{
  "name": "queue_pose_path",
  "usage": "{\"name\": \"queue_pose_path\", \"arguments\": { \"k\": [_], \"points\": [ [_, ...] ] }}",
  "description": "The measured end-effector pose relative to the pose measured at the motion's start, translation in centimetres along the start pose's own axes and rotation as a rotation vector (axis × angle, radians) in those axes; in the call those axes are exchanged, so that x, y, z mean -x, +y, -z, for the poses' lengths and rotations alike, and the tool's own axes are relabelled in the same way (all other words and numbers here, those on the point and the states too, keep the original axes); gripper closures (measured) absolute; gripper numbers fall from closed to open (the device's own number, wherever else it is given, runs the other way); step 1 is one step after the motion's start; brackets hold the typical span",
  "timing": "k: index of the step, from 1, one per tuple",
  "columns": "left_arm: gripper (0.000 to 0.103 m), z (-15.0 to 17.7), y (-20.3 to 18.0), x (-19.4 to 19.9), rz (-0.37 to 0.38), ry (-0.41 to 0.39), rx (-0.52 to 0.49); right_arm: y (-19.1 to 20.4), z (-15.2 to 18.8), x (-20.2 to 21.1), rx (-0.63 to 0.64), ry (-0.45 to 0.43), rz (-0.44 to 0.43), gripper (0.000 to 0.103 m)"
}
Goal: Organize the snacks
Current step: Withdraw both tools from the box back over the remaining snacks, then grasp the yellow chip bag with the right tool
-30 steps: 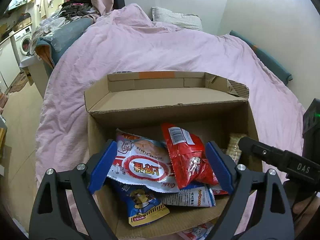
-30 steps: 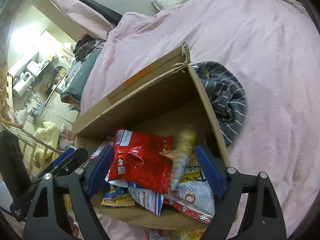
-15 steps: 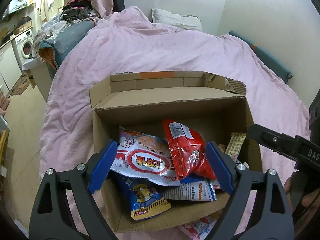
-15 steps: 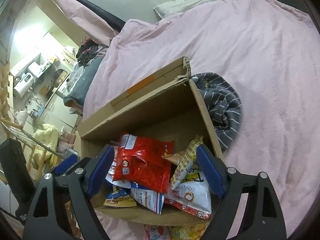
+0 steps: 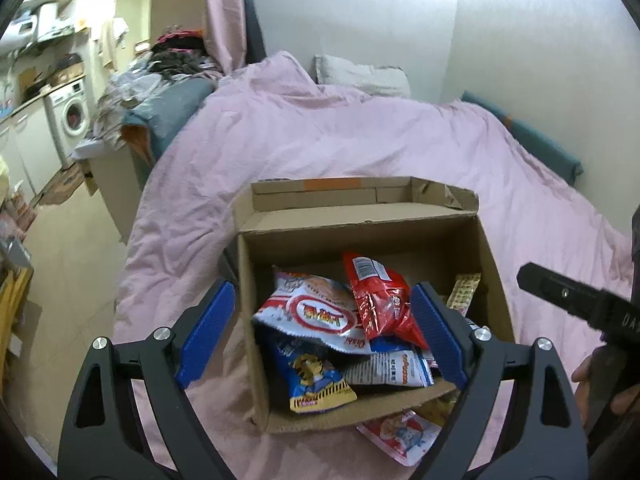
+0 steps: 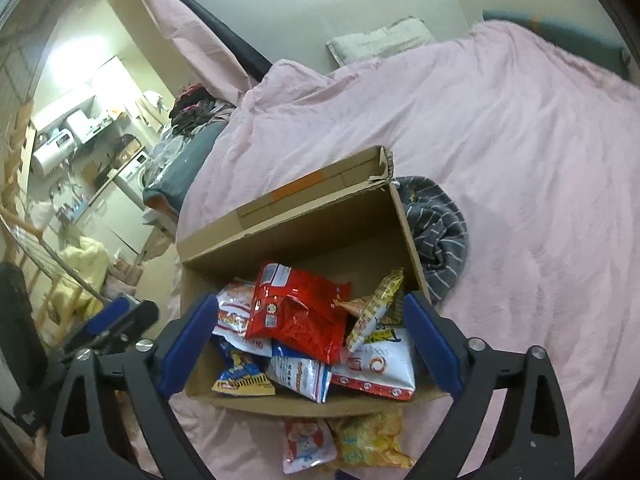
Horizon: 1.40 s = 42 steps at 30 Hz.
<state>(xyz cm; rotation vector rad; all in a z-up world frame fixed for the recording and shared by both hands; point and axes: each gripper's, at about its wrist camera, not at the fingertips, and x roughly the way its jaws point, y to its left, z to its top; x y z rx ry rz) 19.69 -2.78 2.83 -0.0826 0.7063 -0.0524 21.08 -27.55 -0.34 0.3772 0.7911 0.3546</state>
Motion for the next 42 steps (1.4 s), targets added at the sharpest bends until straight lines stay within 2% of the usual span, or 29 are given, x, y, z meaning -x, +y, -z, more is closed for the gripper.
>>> {"name": "queue_pose_path", "arguments": {
  "k": [4,7,9,13,18,22,32,35,38,42],
  "points": [
    [0.014,0.9,0.1,1.7,0.004,-0.017,-0.008,0.2,0.9,0.9,-0.016,0.010,-0.016,0.005],
    [0.004,1.5,0.7,2.9,0.016,-0.023,0.023,0.1,1.7,1.7,-0.041,0.017,-0.036,0.004],
    [0.003,1.9,1.2,3.7,0.026,-0.016,0.047,0.1,2.2,2.3,-0.050,0.016,-0.045,0.003],
    [0.002,2.9,1.9,4.4,0.035,0.021,0.086,0.6,3.5,3.2,-0.025,0.019,-0.015,0.000],
    [0.002,4.4,1.5,5.3,-0.005,0.010,0.024,0.9,5.6,4.3,-0.018,0.019,0.048,0.000],
    [0.002,5.8,2.0,5.6,0.002,0.015,0.028,0.5,7.0,4.4,-0.009,0.054,0.083,0.000],
    [0.002,8.7,3.0,4.9,-0.051,0.109,0.029,-2.3,9.7,4.0,-0.049,0.158,0.135,0.000],
    [0.002,9.4,3.9,4.2,-0.051,0.161,0.074,-3.2,10.4,2.9,-0.091,0.227,0.132,0.000],
    [0.002,10.0,5.0,3.3,-0.066,0.225,0.129,-4.6,11.1,1.1,-0.190,0.307,0.103,0.000],
    [0.002,10.5,6.0,2.7,-0.076,0.271,0.177,-5.5,11.3,-1.0,-0.257,0.355,0.110,0.000]
  ]
}}
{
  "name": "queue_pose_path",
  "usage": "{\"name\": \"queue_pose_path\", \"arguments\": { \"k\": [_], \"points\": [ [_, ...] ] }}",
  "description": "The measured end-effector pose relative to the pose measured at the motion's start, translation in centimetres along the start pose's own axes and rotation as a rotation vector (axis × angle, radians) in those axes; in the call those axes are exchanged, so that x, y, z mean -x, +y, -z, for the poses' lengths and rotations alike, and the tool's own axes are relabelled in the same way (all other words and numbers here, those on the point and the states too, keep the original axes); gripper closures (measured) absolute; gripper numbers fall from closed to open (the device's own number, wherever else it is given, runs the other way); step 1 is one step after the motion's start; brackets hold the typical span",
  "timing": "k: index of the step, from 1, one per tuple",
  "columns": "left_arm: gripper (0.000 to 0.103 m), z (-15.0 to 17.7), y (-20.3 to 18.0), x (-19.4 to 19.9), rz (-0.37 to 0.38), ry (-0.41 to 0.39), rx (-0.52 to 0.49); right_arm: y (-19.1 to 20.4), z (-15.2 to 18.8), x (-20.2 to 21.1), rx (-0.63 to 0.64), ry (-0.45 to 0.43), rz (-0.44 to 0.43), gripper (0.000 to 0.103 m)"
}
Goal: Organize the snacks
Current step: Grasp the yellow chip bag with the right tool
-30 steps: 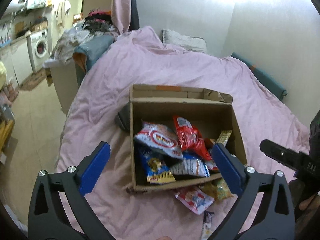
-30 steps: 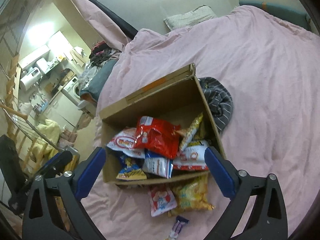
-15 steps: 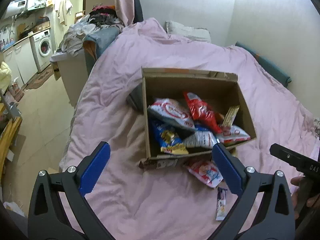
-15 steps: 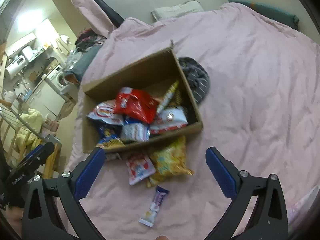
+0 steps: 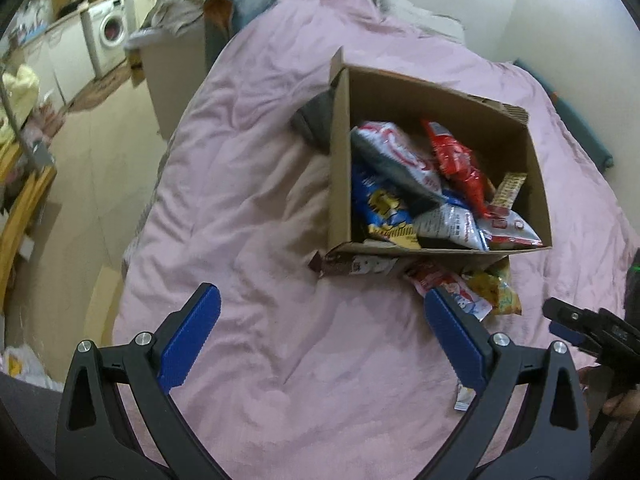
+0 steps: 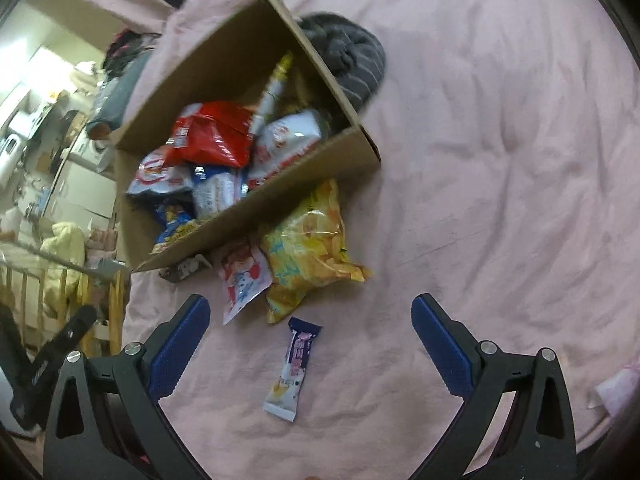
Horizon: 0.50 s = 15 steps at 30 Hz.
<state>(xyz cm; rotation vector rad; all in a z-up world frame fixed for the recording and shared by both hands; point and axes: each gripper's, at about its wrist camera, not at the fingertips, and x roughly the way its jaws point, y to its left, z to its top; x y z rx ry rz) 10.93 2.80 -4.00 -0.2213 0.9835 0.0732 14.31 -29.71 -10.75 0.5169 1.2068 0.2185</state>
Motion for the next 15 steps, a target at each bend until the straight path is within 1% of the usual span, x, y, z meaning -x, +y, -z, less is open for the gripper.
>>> {"name": "queue_pose_path", "arguments": {
  "k": [3,5,6,7,10,11,12,13,15],
  "points": [
    [0.002,0.1,0.4,-0.1,0.004,0.008,0.016,0.0,-1.0,-2.0,-0.031,0.029,0.010,0.002],
    [0.002,0.0,0.4,-0.1,0.002,0.010,0.013,0.1,-1.7,-3.4,-0.044,0.051,0.024,0.012],
    [0.002,0.0,0.4,-0.1,0.001,0.011,0.012,0.1,-2.0,-4.1,-0.055,0.057,0.028,0.015],
    [0.002,-0.1,0.4,-0.1,0.001,0.010,0.013,0.1,-2.2,-4.5,-0.064,0.057,0.035,0.017],
    [0.002,-0.1,0.7,-0.1,0.003,0.011,0.018,0.3,-2.7,-6.2,-0.073,0.079,0.033,0.019],
    [0.002,-0.1,0.8,-0.1,-0.001,0.009,0.017,0.6,-2.6,-6.6,-0.067,0.093,0.012,0.028],
    [0.002,-0.1,0.9,-0.1,-0.005,0.009,0.016,1.0,-2.5,-7.3,-0.054,0.120,-0.020,0.034],
    [0.002,-0.1,1.1,-0.1,-0.010,0.010,0.019,1.5,-2.3,-7.6,-0.034,0.136,-0.034,0.040],
    [0.002,-0.2,1.5,-0.2,-0.012,0.014,0.035,2.8,-1.6,-7.9,0.034,0.158,-0.045,0.047]
  ]
}}
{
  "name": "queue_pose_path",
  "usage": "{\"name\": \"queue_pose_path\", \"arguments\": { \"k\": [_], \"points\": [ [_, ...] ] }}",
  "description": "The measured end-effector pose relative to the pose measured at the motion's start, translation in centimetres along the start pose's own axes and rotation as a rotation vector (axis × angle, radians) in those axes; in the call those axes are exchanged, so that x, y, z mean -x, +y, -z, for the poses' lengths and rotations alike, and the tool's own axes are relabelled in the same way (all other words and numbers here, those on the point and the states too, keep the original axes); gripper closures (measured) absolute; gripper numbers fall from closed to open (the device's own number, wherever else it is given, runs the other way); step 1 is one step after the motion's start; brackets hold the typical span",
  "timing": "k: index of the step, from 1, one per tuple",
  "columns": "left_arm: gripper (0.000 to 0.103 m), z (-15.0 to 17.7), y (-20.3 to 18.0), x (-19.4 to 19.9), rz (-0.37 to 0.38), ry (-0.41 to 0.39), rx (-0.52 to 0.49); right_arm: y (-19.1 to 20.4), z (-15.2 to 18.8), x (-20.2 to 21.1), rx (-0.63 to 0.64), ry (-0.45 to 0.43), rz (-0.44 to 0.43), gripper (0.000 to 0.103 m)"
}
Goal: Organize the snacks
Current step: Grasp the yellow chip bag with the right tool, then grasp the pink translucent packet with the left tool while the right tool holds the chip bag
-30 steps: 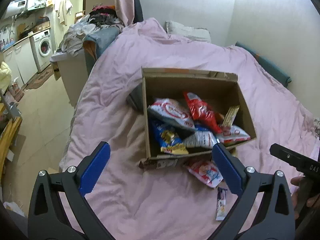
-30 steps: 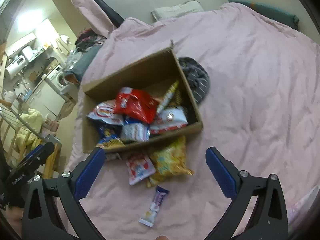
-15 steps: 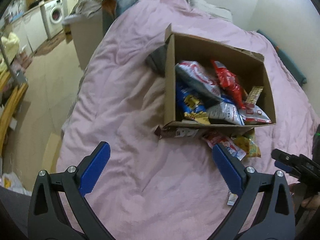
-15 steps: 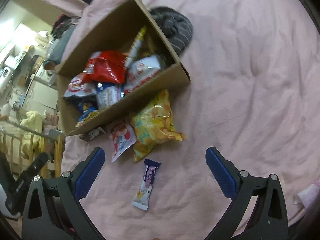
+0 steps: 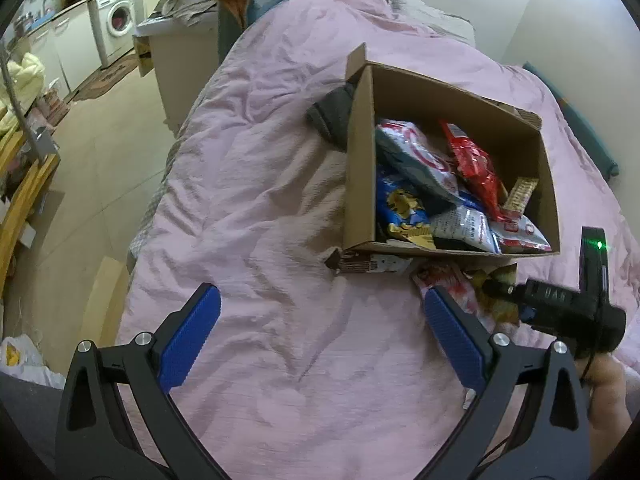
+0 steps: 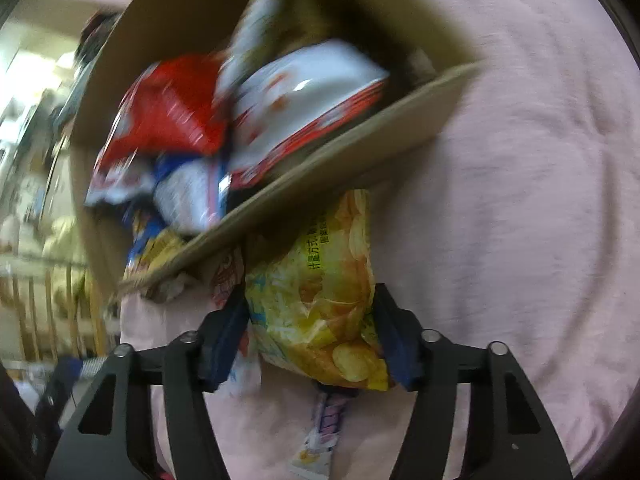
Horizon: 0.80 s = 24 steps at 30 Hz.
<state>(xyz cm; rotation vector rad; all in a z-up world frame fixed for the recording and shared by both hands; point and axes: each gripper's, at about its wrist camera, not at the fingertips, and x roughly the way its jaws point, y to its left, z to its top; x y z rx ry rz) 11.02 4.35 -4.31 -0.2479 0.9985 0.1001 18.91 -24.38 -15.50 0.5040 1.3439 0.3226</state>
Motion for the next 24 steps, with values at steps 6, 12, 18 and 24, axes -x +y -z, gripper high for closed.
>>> {"name": "queue_pose_path", "arguments": {
  "k": [6,12,18,24],
  "points": [
    [0.002,-0.3,0.5,-0.7,-0.003,0.027,0.044,3.6,3.0,-0.3,0.169,0.106,-0.125,0.061],
    [0.002,-0.3,0.2,-0.8,-0.015,0.030,0.046,4.3,5.8,1.8,0.239,0.104,-0.153,0.062],
    [0.002,0.0,-0.3,-1.6,-0.012,0.065,0.058,3.1,5.6,5.1,0.196,0.010,-0.170,0.062],
    [0.002,0.2,-1.2,-3.3,-0.026,0.114,0.058,1.9,4.9,6.5,0.149,-0.046,-0.180,0.062]
  ]
}}
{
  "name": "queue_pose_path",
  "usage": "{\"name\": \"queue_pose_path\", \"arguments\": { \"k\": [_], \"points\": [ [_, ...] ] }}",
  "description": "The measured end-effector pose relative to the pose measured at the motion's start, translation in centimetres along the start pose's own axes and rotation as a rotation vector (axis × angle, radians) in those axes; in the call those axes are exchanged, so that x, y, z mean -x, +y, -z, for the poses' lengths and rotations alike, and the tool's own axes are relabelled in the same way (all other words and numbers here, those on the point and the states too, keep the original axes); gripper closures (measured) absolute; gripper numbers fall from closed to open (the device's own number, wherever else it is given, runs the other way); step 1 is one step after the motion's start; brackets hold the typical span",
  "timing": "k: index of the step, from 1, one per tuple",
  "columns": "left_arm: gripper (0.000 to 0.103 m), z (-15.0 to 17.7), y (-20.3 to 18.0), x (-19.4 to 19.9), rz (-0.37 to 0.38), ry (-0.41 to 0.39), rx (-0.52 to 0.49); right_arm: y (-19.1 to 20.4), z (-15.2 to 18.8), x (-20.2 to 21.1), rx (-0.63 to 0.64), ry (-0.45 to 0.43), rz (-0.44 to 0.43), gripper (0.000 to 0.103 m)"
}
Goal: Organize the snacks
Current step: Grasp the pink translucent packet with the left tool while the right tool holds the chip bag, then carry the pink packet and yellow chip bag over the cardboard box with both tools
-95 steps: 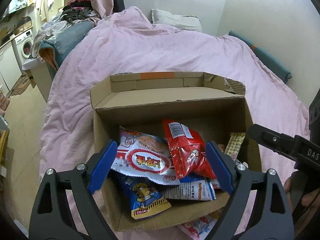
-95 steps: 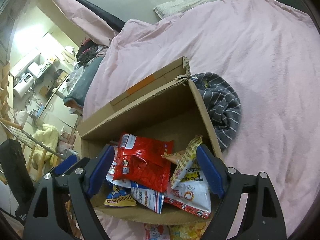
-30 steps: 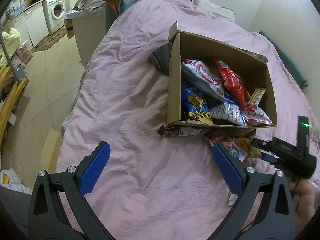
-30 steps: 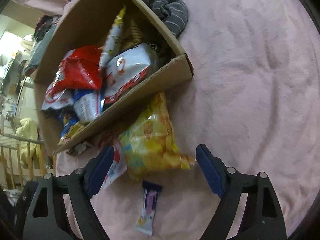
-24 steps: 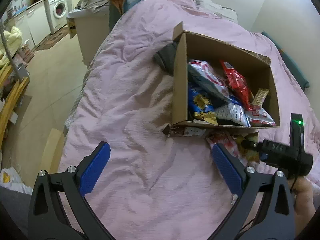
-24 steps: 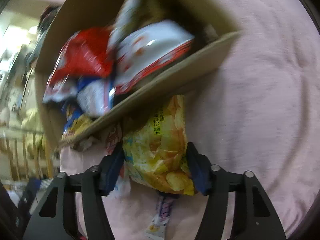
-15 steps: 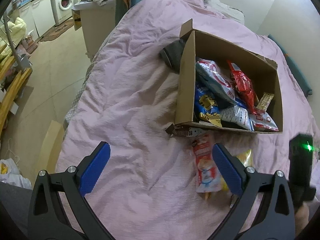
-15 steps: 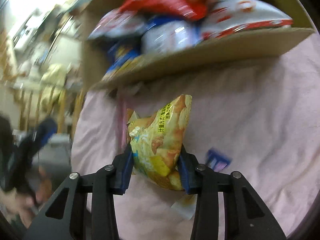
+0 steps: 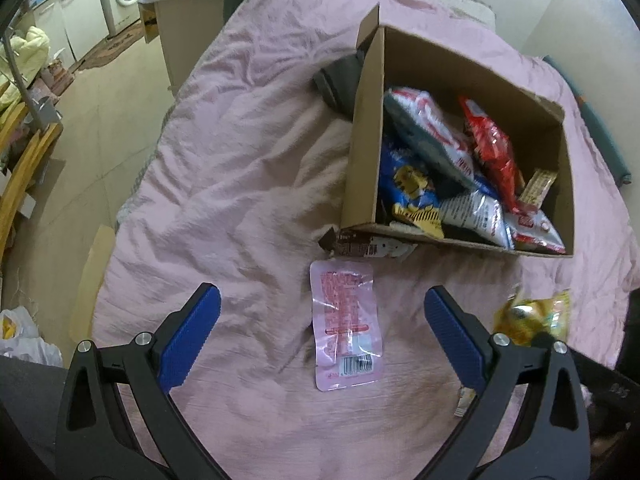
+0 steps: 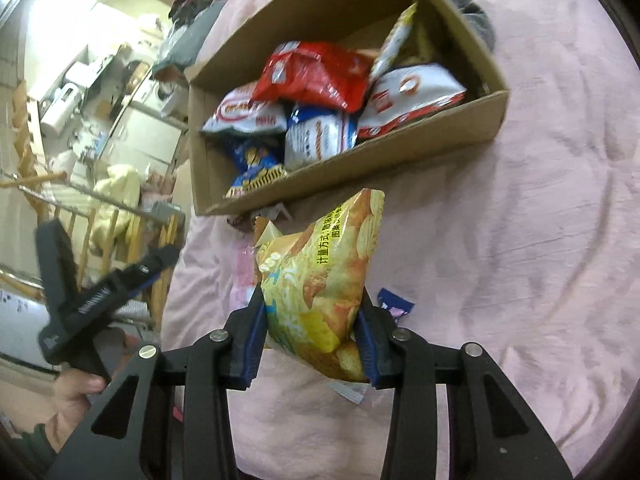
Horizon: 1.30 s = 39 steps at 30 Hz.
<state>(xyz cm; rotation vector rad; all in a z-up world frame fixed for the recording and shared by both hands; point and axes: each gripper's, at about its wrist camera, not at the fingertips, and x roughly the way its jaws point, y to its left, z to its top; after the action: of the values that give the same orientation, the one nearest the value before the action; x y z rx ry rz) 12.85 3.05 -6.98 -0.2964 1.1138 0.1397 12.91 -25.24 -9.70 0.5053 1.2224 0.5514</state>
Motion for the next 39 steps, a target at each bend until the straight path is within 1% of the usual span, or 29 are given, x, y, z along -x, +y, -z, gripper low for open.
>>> {"name": "queue_pose_path", "arguments": {
  "k": [4,8,12,13,17,20,21,23,24,26,30,31,39],
  "points": [
    [0.002,0.2,-0.6,-2.2,-0.012,0.067,-0.004,-0.8,-0.3,0.9,-0.021,-0.018,-0.004,0.062],
    [0.003,0.7,-2.2,-5.2,-0.045,0.138,-0.058,-1.7,-0.3,1.9,-0.039,-0.032,-0.006,0.062],
    [0.003,1.4,-3.3,-7.4,-0.101,0.165,-0.090,-2.0,-0.4,2.7,-0.048,-0.054,0.001,0.062],
    [0.003,1.5,-3.6,-7.9,-0.109,0.180,-0.103,-2.2,-0.4,2.9,-0.053,-0.059,-0.001,0.062],
    [0.003,2.1,-4.0,-9.2,-0.144,0.194,-0.122,-2.6,-0.5,3.7,-0.063,-0.078,-0.007,0.062],
    [0.003,2.7,-3.5,-10.3,-0.153,0.229,-0.090,-2.7,-0.5,4.0,-0.067,-0.083,-0.009,0.062],
    [0.003,2.8,-3.4,-10.3,-0.152,0.223,-0.081,-2.7,-0.5,4.0,-0.066,-0.083,-0.011,0.062],
    [0.013,3.0,-3.7,-10.0,-0.161,0.208,-0.093,-2.6,-0.5,4.0,-0.064,-0.083,-0.013,0.062],
    [0.016,3.1,-3.9,-9.7,-0.161,0.203,-0.100,-2.4,-0.7,3.9,-0.061,-0.082,-0.014,0.062],
    [0.029,3.5,-4.2,-9.2,-0.159,0.192,-0.114,-2.4,-0.7,3.7,-0.058,-0.081,-0.018,0.062],
    [0.044,4.1,-4.0,-8.1,-0.143,0.181,-0.109,-2.0,-0.8,3.3,-0.052,-0.073,-0.020,0.062],
    [0.049,4.1,-3.8,-7.9,-0.141,0.180,-0.104,-1.9,-0.9,3.2,-0.049,-0.072,-0.019,0.062],
    [0.049,4.8,-2.3,-5.5,-0.092,0.182,-0.073,-0.9,-0.9,3.1,-0.022,-0.069,-0.036,0.062]
  ]
}}
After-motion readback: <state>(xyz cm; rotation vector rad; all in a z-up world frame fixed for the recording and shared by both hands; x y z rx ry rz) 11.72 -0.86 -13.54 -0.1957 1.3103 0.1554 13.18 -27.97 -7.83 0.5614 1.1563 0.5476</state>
